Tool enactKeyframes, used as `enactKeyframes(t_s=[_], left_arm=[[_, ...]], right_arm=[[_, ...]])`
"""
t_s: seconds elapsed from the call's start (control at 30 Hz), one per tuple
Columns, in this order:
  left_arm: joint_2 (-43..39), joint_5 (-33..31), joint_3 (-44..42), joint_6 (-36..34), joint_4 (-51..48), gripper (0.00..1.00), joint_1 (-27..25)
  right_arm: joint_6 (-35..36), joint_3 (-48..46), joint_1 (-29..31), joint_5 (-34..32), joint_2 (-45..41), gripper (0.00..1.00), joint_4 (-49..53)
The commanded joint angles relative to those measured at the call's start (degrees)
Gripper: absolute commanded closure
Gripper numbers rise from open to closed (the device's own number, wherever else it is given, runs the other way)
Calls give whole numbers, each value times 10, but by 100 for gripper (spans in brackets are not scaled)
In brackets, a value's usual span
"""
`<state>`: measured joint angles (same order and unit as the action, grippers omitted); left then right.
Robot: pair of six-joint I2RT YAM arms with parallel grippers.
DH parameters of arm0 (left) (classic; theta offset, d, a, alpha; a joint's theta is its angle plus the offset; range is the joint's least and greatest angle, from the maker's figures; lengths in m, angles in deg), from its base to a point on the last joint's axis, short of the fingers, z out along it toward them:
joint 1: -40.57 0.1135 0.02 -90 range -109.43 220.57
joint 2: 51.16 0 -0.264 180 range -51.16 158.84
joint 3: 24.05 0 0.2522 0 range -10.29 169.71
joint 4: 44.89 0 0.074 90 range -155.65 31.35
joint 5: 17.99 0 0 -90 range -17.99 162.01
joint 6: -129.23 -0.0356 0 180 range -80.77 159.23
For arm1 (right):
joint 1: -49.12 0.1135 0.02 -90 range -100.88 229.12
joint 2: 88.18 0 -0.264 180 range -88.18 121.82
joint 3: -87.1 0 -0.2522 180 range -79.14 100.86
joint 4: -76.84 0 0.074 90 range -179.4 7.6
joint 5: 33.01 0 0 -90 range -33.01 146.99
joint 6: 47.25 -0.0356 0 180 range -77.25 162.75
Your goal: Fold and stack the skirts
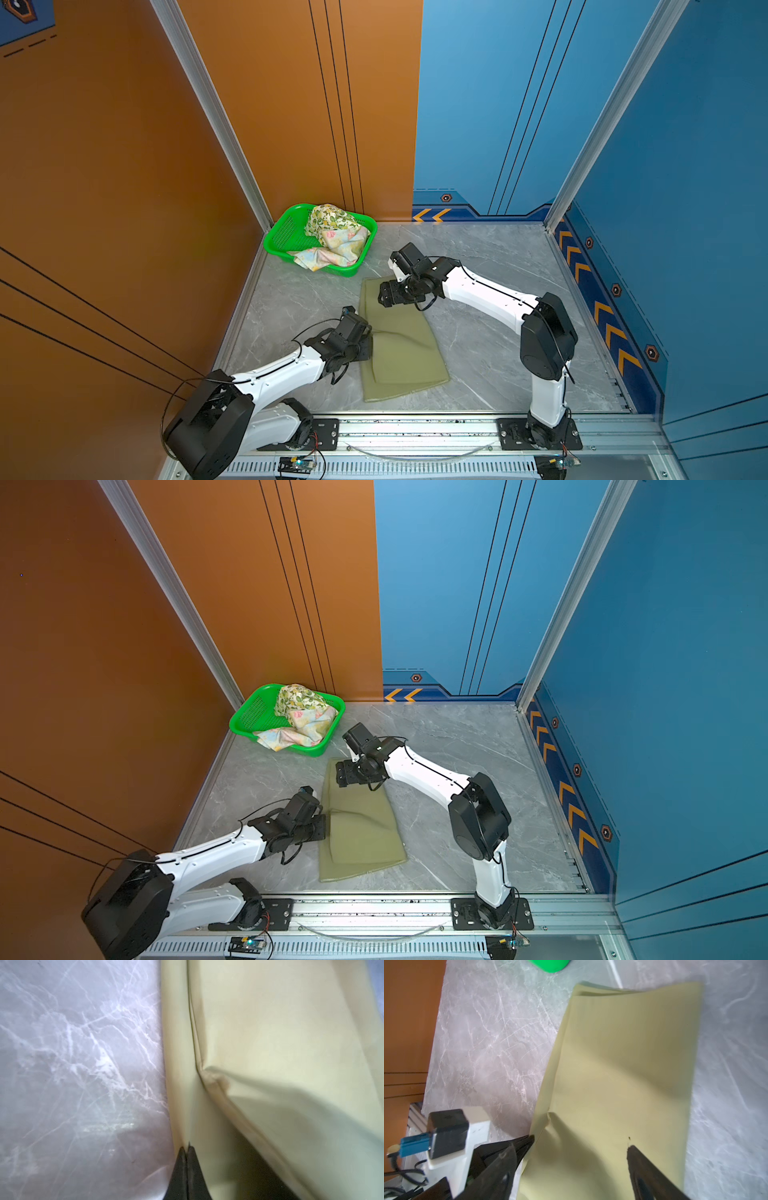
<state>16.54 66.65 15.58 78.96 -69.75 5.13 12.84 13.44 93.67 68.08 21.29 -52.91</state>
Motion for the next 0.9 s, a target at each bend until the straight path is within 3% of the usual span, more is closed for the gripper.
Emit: enactKeyframes(t_s=[0.0,0.13,0.33,0.5,0.6,0.67,0.73,0.83,0.87], left_arm=[[-9,8,-8,-2,-23,100,-1],[3,-3,2,19,-20,100,-33],[66,-38,37,73,24,100,-122],[193,-58,119,121,80,100,-207],[282,-51,210,125,100,99,-254],[333,-28,279,105,102,88,-277],[363,-3,323,90,102,69,-290],[348,7,313,78,102,43,-291],[333,6,298,77,102,39,-289]], right_arm=[[4,-42,-32,-51,-74,13,12],[7,-100,-78,-75,-143,12,12],[7,-193,-166,-80,-277,11,13],[11,-244,-243,-53,-371,8,18],[23,-258,-264,-48,-398,6,34],[31,-264,-271,-49,-408,5,45],[37,-269,-275,-50,-415,5,54],[46,-278,-276,-55,-420,4,63],[48,-282,-276,-58,-421,4,63]])
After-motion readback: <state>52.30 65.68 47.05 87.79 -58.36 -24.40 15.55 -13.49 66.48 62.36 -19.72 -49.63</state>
